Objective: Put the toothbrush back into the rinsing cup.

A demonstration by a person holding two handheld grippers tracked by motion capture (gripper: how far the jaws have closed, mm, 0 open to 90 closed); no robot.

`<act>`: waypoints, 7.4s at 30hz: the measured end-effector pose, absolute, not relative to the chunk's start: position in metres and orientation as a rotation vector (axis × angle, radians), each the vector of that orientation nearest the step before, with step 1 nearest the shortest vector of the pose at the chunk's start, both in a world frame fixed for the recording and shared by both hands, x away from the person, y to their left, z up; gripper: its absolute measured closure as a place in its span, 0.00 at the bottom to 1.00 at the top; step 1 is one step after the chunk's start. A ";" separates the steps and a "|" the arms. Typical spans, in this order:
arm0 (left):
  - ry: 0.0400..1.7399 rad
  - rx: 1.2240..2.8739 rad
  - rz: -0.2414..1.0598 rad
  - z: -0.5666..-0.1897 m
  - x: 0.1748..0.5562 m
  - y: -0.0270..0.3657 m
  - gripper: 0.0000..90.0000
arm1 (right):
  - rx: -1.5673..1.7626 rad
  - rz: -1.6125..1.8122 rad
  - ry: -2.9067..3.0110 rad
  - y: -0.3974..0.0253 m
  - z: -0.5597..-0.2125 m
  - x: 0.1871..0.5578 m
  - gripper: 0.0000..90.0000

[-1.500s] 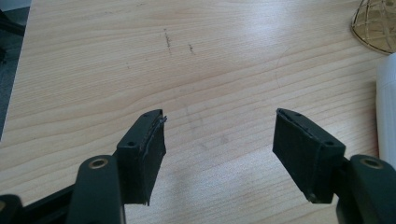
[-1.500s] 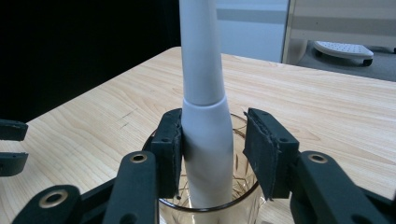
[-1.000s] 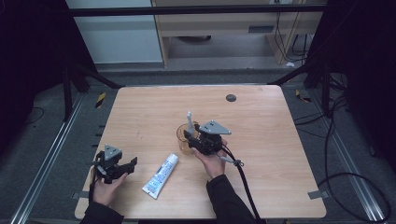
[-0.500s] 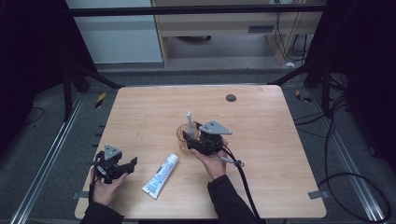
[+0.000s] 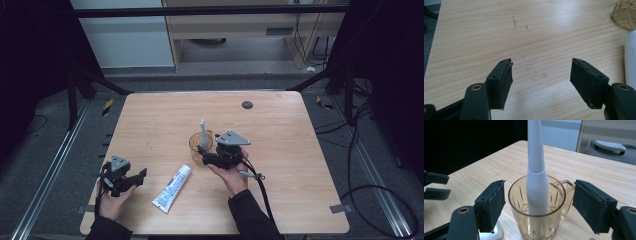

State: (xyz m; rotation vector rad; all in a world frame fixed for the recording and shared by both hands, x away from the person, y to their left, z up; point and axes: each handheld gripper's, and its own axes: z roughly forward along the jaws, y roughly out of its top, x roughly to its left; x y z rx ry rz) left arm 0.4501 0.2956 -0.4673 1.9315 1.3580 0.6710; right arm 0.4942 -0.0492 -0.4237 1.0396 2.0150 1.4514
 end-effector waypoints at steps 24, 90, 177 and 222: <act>1.318 1.955 0.575 -0.466 0.445 0.291 0.58 | 1.139 1.292 2.007 -0.160 -0.426 0.465 0.27; 0.997 2.289 0.205 -0.480 0.405 0.217 0.99 | 1.303 1.073 1.988 -0.245 -0.472 0.437 0.27; 1.047 2.260 0.399 -0.461 0.482 0.201 1.00 | 1.320 1.062 2.009 -0.248 -0.478 0.443 0.25; 1.050 2.262 0.331 -0.462 0.436 0.214 1.00 | 1.318 1.057 2.007 -0.250 -0.478 0.442 0.25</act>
